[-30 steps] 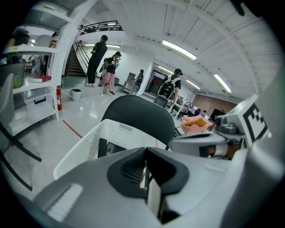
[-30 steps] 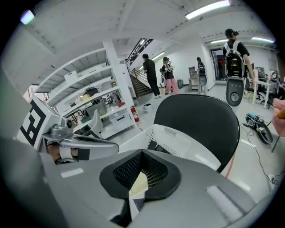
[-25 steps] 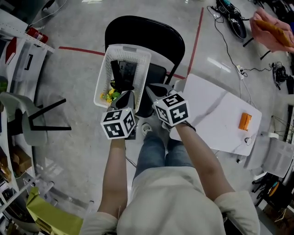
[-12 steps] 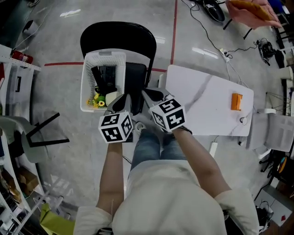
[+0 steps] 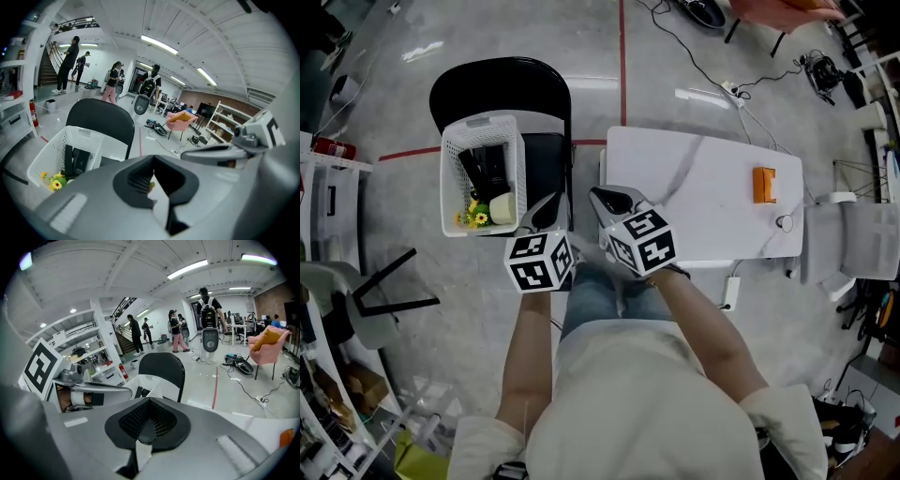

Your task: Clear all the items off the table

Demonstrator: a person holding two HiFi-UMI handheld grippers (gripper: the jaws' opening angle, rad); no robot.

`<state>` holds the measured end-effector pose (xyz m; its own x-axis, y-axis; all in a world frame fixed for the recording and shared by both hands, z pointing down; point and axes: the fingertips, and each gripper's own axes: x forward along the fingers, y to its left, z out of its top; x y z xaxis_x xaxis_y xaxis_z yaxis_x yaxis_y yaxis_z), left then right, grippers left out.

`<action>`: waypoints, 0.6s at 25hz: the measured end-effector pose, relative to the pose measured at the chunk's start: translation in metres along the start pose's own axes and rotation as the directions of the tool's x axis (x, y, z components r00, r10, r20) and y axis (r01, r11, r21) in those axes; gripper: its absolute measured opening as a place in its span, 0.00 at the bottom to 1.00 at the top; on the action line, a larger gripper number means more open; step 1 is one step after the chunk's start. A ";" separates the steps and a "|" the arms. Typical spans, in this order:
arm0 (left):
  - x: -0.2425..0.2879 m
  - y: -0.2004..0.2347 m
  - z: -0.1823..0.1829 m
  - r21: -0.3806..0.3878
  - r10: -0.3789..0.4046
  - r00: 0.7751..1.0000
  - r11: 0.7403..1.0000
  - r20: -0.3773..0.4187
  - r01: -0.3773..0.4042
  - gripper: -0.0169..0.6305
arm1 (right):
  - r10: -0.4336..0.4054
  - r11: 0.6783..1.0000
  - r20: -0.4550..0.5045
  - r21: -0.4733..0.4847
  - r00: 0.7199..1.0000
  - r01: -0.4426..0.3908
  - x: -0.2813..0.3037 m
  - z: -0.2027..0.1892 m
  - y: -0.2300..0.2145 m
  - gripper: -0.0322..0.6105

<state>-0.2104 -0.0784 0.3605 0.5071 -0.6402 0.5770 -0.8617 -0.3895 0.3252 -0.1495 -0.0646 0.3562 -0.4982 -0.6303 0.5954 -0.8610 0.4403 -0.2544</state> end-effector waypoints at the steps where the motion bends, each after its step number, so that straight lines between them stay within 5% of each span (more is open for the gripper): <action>1: 0.001 -0.007 -0.001 -0.002 -0.003 1.000 1.000 0.000 0.003 0.04 | -0.001 1.000 0.003 0.003 1.000 0.001 -0.007 -0.004 -0.003 0.05; 15: 0.004 -0.125 -0.020 0.153 -0.095 0.994 0.983 -0.054 0.102 0.04 | -0.103 0.991 0.097 0.095 0.990 0.094 -0.102 -0.041 -0.055 0.05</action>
<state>-0.1009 -0.0183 0.3371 0.5850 -0.5636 0.5832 -0.7926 -0.5497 0.2638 -0.0471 0.0013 0.3409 -0.4142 -0.7312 0.5420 -0.9098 0.3162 -0.2687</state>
